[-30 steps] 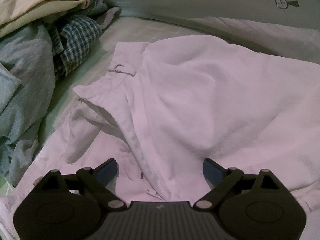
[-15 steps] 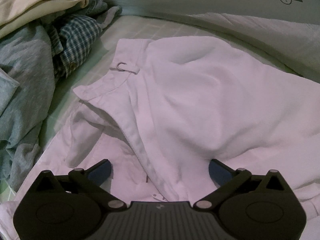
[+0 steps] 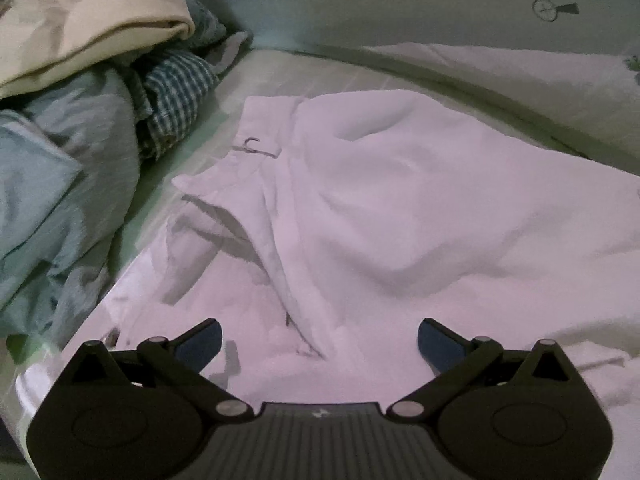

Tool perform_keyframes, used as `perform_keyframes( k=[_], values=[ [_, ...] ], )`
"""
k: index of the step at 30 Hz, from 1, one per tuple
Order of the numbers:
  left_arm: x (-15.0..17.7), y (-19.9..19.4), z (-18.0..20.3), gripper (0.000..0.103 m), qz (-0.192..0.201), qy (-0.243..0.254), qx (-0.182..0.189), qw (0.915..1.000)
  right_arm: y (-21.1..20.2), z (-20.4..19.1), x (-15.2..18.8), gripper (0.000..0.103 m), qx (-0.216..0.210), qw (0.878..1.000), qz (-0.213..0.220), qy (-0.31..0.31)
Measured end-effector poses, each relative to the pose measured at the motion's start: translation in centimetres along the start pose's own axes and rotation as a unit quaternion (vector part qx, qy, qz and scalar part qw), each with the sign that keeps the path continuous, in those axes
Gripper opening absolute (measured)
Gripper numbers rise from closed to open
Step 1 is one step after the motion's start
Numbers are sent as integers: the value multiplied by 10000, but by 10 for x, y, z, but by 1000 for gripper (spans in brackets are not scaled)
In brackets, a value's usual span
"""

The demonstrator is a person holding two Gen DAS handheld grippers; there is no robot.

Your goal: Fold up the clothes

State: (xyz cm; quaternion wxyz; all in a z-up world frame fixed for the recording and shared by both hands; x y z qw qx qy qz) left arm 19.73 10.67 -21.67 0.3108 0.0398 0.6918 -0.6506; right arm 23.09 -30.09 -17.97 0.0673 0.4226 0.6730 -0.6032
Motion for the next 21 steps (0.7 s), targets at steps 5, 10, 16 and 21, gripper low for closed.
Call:
perform_keyframes(
  k=[5,10,16,21],
  values=[
    [13,-16,7,103,56,-4,-77,10000,0,-20,6,31,-153,9971,-31,-741],
    [25,-28,16,103,106,18,-154,9998,-11,-28,-7,18,-477,9886,173,-1418],
    [41,-31,25,103,96,15,-372,9993,-59,-19,-73,14,-361,9613,1241,-2434],
    [51,-29,29,103,53,-161,-547,9984,-80,36,-155,14,258,9486,1918,-2505]
  ],
)
Point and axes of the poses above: each gripper's, at about its wrist camera, not at the fingertips, and y roughly the way its jaws point, z to its right, x to its underside, the point moved 10 cm from there along y, roughly the way its jaws point, and after that the axes turned 5 degrees about x, right-handed, at the moved point
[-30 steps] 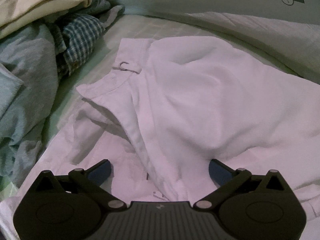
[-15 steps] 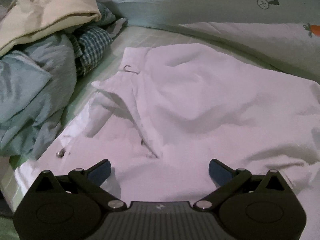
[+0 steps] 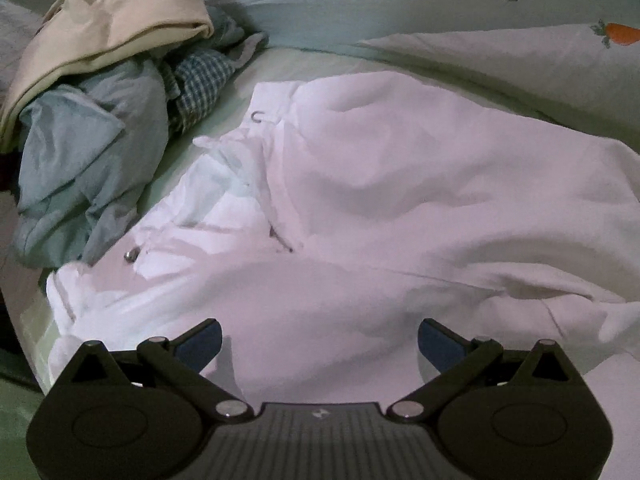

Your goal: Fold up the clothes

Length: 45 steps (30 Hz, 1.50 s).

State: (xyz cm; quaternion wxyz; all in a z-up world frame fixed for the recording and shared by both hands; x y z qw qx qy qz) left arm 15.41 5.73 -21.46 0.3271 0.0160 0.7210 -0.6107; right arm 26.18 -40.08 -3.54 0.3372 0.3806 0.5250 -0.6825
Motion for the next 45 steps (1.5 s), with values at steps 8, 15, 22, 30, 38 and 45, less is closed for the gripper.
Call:
perform_keyframes(
  k=[8,15,22,30,38,45],
  values=[
    [8,-1,5,103,-87,-156,-145,9997,33,112,3,20,1325,9908,-226,-156],
    [2,-1,7,103,-82,-99,-139,9998,30,115,77,43,1719,9780,-1182,20],
    [3,-6,-1,103,-19,-47,-103,9999,-9,104,137,59,1644,9695,-1628,807],
    [27,-12,-10,103,-67,-56,109,9999,-65,100,200,73,1500,9632,-1949,1086],
    [59,-29,-9,103,-68,33,361,9993,-102,122,237,81,1553,9557,-2081,1386],
    [93,-54,-10,103,-111,-102,430,9990,-108,136,247,87,1343,9587,-2135,1314]
  ],
)
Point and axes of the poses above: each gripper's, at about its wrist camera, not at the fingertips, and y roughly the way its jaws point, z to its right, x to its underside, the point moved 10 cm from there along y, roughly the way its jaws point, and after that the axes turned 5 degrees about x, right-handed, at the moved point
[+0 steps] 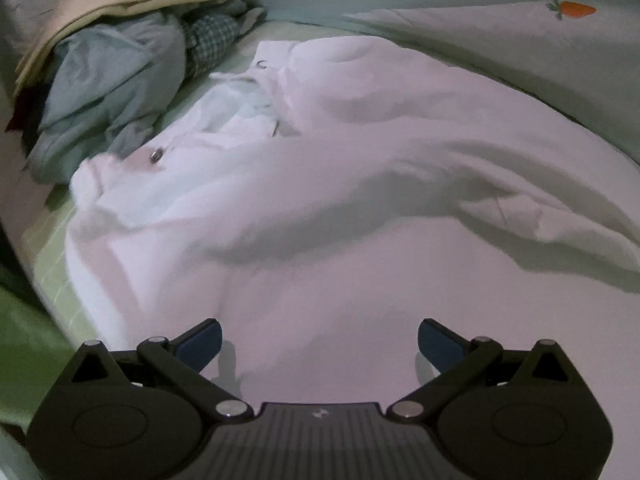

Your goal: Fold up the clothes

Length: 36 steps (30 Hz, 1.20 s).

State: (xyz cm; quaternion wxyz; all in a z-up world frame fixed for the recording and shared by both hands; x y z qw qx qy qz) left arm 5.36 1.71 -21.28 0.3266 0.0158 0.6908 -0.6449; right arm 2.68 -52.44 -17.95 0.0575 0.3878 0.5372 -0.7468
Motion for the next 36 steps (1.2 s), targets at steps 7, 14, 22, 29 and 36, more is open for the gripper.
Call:
perform_keyframes(
  k=[7,14,22,29,36],
  values=[
    [34,-14,-5,103,-114,-351,-75,9993,6,13,0,98,-149,9997,-87,-171],
    [46,-29,-35,103,27,-736,-265,9969,7,17,6,101,-275,9995,-122,92],
    [29,-21,-99,102,231,-1239,-697,9896,3,11,11,103,-298,9994,-169,47],
    [4,7,-135,85,215,-1775,-658,9817,9,11,5,103,-291,9986,-431,14],
    [0,18,-128,19,295,-1853,-611,9803,-4,1,-3,21,-452,9971,-345,-499]
  ],
)
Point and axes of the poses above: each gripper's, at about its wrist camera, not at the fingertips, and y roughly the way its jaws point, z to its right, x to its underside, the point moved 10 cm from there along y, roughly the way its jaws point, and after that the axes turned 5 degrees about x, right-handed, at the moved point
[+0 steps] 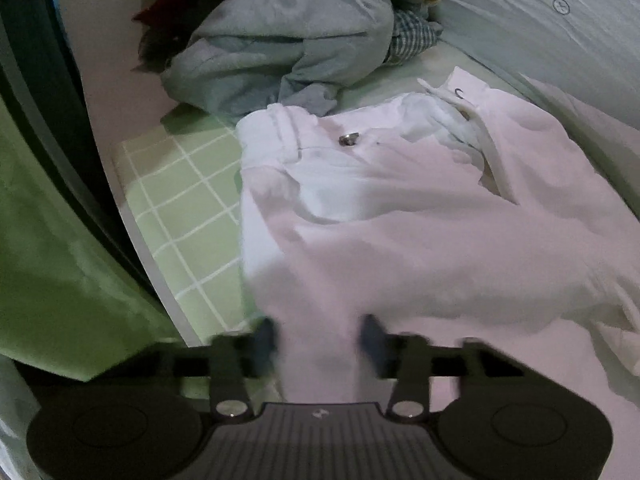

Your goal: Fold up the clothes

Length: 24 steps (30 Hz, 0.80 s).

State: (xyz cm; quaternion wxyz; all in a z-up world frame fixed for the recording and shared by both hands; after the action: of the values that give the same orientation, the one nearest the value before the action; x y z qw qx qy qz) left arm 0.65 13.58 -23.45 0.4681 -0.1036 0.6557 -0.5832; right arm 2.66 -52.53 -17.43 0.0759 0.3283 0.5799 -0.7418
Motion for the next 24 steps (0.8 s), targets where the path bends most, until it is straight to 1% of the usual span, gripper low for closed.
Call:
perform_keyframes(
  k=[1,2,3,6,9,13,14,15,16,17,18,19,20,22,24],
  values=[
    [-1,-1,-2,16,45,-46,-25,10000,0,-1,0,12,113,9998,9,-172],
    [-1,-1,-4,10,90,-91,-51,9999,-1,-1,1,5,246,9991,17,-358],
    [-2,-3,-6,6,125,-149,-51,9998,-1,-1,3,5,347,9981,32,-508],
    [-3,-9,-10,5,190,-75,21,9998,-5,2,7,4,394,9976,14,-568],
    [-3,-19,-13,4,284,139,-6,9995,-14,6,14,4,458,9972,-19,-595],
    [-1,-25,-18,6,307,158,21,9994,-19,7,20,6,544,9961,-108,-689],
    [-2,-26,-17,13,286,221,-8,9993,-19,6,18,9,563,9957,-127,-731],
    [-3,-28,-16,17,252,286,-52,9993,-20,6,16,11,613,9951,-147,-761],
    [-4,-30,-15,26,217,352,-96,9991,-20,7,11,18,644,9950,-124,-751],
    [-7,-34,-13,31,231,360,-101,9990,-23,9,5,30,676,9955,-28,-663],
    [-10,-39,-11,40,267,342,-89,9990,-26,12,-1,35,708,9959,78,-564],
    [-14,-44,-8,43,343,311,-54,9989,-29,13,-8,43,703,9964,191,-434],
    [-18,-49,-3,49,437,274,-9,9987,-32,15,-16,46,699,9968,277,-255],
    [-29,-57,8,54,594,271,74,9978,-36,16,-33,49,605,9971,454,85],
    [-43,-61,28,60,731,428,196,9962,-35,13,-48,55,487,9967,558,318]
  ],
)
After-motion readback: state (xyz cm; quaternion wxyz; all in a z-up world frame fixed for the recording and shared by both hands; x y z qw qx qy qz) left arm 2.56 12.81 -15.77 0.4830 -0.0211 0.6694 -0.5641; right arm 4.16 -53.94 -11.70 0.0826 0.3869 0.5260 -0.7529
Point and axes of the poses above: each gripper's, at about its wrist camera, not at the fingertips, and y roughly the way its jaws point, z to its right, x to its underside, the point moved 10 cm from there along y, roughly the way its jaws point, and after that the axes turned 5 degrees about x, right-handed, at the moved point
